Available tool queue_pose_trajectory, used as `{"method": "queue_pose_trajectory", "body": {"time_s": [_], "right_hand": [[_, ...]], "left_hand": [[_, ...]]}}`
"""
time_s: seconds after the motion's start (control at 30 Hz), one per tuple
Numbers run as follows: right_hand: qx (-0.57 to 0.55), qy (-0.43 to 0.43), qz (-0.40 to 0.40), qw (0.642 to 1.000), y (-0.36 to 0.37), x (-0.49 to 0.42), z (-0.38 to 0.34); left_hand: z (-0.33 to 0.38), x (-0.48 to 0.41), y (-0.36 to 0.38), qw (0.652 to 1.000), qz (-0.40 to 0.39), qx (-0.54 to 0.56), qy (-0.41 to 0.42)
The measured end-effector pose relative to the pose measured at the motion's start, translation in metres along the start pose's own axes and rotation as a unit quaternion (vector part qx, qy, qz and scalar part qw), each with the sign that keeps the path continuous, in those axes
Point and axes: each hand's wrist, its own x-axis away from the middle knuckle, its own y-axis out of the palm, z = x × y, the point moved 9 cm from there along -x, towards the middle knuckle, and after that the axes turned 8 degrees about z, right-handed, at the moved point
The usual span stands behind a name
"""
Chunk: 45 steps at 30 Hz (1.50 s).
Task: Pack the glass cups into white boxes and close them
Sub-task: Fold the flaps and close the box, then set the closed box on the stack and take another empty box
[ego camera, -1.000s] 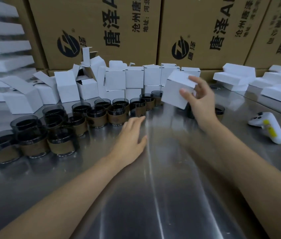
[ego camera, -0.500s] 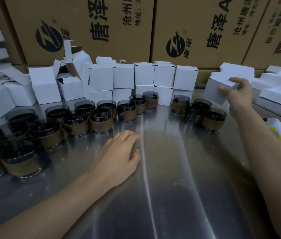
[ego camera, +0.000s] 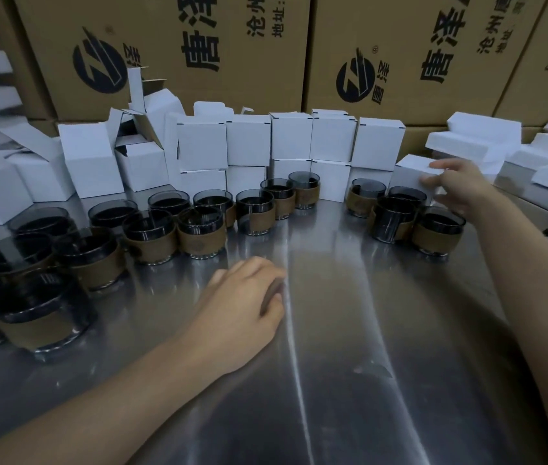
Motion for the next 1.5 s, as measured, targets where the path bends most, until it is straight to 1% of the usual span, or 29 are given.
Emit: {"method": "queue_pose_trajectory", "body": {"time_s": [0.1, 0.23, 0.3, 0.37, 0.43, 0.53, 0.6, 0.7, 0.77, 0.83, 0.87, 0.93, 1.0, 1.1, 1.23, 1.3, 1.4, 1.43, 1.5], "right_hand": [[0.051, 0.013, -0.03, 0.998, 0.004, 0.001, 0.003], [0.094, -0.009, -0.021, 0.995, 0.002, 0.009, -0.008], [0.134, -0.052, -0.016, 0.989, 0.003, 0.017, -0.026], [0.173, -0.102, 0.006, 0.98, 0.001, 0.033, -0.052], [0.16, -0.151, 0.033, 0.975, 0.004, 0.058, -0.084], [0.09, -0.228, 0.058, 0.968, 0.023, 0.109, -0.125], [0.053, -0.252, 0.03, 0.966, 0.05, 0.15, -0.134], [0.032, -0.226, -0.073, 0.971, 0.104, 0.213, -0.113], [0.034, -0.195, -0.135, 0.971, 0.135, 0.251, -0.091], [0.051, -0.173, -0.174, 0.968, 0.157, 0.274, -0.077], [0.058, -0.169, -0.186, 0.966, 0.164, 0.283, -0.074], [0.043, -0.166, -0.181, 0.968, 0.171, 0.294, -0.074], [0.003, -0.149, -0.162, 0.975, 0.173, 0.3, -0.068], [-0.016, -0.105, -0.159, 0.982, 0.178, 0.309, -0.048], [-0.033, -0.109, -0.162, 0.98, 0.176, 0.31, -0.048], [-0.038, -0.113, -0.163, 0.979, 0.175, 0.308, -0.048], [-0.022, -0.123, -0.156, 0.98, 0.177, 0.305, -0.048], [-0.01, -0.127, -0.15, 0.98, 0.179, 0.304, -0.048], [0.015, -0.131, -0.138, 0.982, 0.182, 0.3, -0.049]], "left_hand": [[-0.001, 0.0, 0.001, 1.0, 0.0, 0.004, -0.001], [-0.004, -0.001, -0.001, 1.0, 0.0, 0.023, -0.017], [-0.006, -0.002, -0.003, 0.999, -0.002, 0.033, -0.028], [-0.007, -0.003, -0.004, 0.998, -0.005, 0.041, -0.043], [-0.008, -0.004, -0.006, 0.998, -0.003, 0.047, -0.053], [-0.01, -0.005, -0.009, 0.996, 0.014, 0.057, -0.062], [-0.013, -0.005, -0.012, 0.994, 0.028, 0.074, -0.079], [-0.017, -0.004, -0.019, 0.986, 0.057, 0.109, -0.113], [-0.016, -0.003, -0.03, 0.976, 0.109, 0.146, -0.119], [-0.02, 0.002, -0.044, 0.957, 0.172, 0.19, -0.137], [-0.025, 0.005, -0.048, 0.945, 0.194, 0.209, -0.158], [-0.039, 0.01, -0.048, 0.924, 0.203, 0.239, -0.221], [-0.047, 0.011, -0.042, 0.918, 0.18, 0.238, -0.262], [-0.046, 0.01, -0.042, 0.928, 0.17, 0.205, -0.26], [-0.049, 0.011, -0.042, 0.926, 0.178, 0.207, -0.262], [-0.051, 0.013, -0.045, 0.918, 0.204, 0.205, -0.27], [-0.054, 0.018, -0.06, 0.897, 0.285, 0.187, -0.282], [-0.054, 0.018, -0.065, 0.894, 0.304, 0.179, -0.276], [-0.052, 0.014, -0.073, 0.903, 0.315, 0.147, -0.253]]}}
